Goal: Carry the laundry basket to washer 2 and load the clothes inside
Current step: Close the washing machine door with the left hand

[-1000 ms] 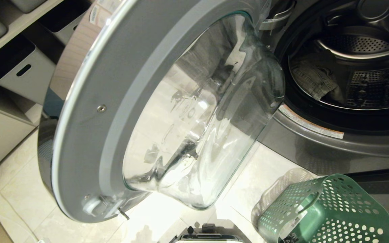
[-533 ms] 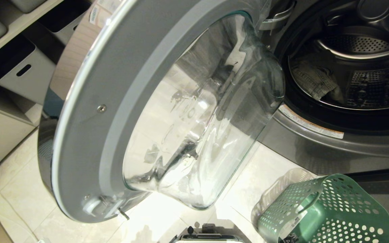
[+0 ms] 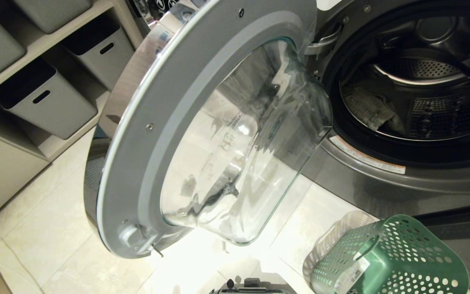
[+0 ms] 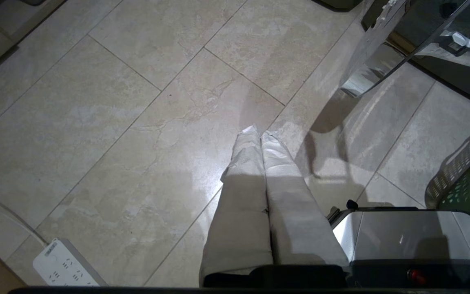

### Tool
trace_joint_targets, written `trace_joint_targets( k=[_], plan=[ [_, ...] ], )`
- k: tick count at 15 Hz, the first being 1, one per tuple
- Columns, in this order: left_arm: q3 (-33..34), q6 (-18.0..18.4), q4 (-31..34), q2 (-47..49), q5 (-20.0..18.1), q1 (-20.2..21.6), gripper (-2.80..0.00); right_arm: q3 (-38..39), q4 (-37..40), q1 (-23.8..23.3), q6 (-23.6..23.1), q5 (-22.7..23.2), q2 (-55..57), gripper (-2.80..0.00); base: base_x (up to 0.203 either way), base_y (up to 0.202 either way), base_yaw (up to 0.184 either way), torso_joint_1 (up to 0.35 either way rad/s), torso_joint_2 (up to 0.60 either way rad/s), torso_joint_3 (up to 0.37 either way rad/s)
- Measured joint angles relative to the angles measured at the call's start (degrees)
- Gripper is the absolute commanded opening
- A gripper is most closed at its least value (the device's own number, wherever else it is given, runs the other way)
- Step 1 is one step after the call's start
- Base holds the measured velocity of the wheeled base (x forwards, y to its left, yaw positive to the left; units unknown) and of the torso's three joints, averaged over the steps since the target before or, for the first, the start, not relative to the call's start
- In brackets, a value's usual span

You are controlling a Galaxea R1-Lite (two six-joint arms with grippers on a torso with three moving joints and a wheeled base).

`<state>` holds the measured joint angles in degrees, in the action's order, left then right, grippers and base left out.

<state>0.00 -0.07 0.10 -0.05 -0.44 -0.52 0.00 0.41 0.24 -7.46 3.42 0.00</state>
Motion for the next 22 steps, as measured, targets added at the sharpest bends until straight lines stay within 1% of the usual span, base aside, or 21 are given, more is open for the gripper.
trace_joint_targets(
  k=[22],
  plan=[
    [0.0, 0.0, 0.0, 0.0, 0.0, 0.0, -2.8, 0.0, 0.0, 0.0, 0.1, 0.0, 0.0, -2.8, 0.0, 0.0, 0.0, 0.002, 0.0, 0.203]
  ],
)
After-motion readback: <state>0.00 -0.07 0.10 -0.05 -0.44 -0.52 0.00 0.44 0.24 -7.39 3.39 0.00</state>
